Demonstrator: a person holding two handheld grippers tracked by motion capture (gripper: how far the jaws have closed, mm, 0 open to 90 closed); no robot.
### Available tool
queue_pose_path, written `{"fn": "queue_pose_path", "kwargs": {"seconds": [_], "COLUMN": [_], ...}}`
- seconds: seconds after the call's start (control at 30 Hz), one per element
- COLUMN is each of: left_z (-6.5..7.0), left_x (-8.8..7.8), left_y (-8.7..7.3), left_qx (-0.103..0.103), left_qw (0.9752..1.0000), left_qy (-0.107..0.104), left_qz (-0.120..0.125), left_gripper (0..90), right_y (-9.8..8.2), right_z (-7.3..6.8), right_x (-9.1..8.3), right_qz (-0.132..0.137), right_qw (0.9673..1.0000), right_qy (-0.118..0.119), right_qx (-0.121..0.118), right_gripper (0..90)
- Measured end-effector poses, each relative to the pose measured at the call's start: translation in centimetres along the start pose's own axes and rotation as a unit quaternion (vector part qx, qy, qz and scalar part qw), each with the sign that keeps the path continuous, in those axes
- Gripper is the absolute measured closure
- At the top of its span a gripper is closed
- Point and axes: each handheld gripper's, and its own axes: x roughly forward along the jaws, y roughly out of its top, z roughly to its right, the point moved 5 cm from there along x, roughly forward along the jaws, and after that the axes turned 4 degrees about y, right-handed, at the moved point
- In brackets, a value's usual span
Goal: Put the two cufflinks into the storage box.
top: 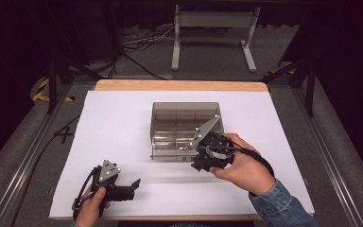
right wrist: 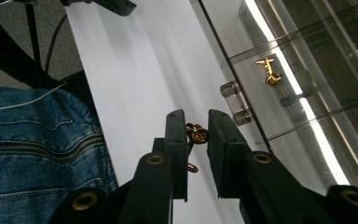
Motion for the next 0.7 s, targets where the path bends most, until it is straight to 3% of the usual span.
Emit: {"fn": "queue_pose_path", "kwargs": {"seconds": [0.2,0.7], "left_z": [0.0,0.0], "left_x": [0.0,0.0], "left_y": [0.0,0.0], "left_qx": [-0.001,0.0], "left_qw": [1.0,1.0], "left_qy": [0.0,0.0], "left_qz": [0.001,0.002], "left_gripper": [0.4,0.4], "right_y": [0.7,2.2], "right_z": [0.8,3.9], "right_x": [0.1,0.4], "right_qz": [-0.002,-0.005], "right_qw": [1.0,0.9991], "right_qy": [-0.008,-0.027], "right_qx": [0.001,0.032], "right_gripper": [77.9,77.9]}}
